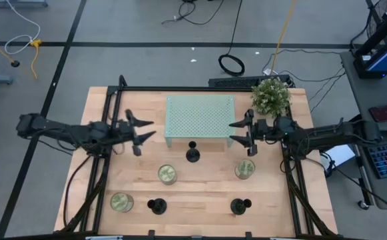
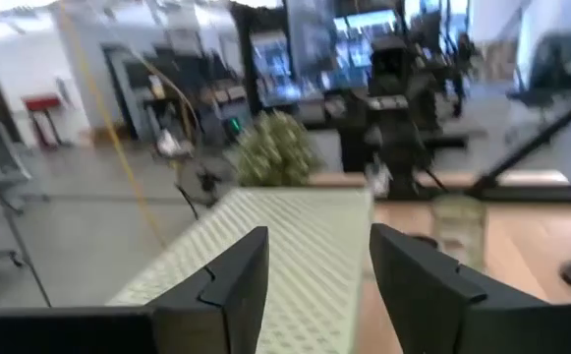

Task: Stock candles and holders on shelf
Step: Put the black candle holder on the shelf

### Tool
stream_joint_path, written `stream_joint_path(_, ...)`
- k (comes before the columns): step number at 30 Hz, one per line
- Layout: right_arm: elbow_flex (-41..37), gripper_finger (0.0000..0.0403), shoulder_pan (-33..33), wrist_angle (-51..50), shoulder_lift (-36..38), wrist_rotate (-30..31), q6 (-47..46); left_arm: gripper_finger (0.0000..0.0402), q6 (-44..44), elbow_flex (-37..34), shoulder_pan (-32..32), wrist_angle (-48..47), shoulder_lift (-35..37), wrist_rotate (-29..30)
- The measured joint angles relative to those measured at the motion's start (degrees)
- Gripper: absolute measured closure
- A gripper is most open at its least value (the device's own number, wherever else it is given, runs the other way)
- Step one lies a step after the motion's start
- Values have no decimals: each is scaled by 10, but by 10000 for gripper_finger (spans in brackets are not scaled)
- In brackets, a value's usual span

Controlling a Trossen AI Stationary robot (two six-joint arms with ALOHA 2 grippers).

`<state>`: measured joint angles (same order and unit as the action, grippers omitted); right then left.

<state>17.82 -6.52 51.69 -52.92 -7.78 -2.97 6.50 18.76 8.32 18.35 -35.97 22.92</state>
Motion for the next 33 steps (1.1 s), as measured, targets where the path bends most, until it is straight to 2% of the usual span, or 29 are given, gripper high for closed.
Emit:
stream_joint_path(6, 0, 194, 10, -4, -4, 0, -8, 215, -41, 31, -5, 62, -144, -48)
stream_joint_path(12, 0, 195, 10, -1, -4, 1, -7, 215, -45, 64, -4, 145, -272, -54)
stream_joint_path(19, 1, 195, 10, -1, -4, 2, -7, 215, -100, 138, -5, 147, -404, -103)
stream_joint_path(25, 1, 195, 10, -5, -4, 2, -7, 215, -125, 170, -7, 143, -463, -94)
stream_joint_path(33, 1, 195, 10, -18, -4, 2, -7, 215, -148, 172, -21, 143, -482, -94)
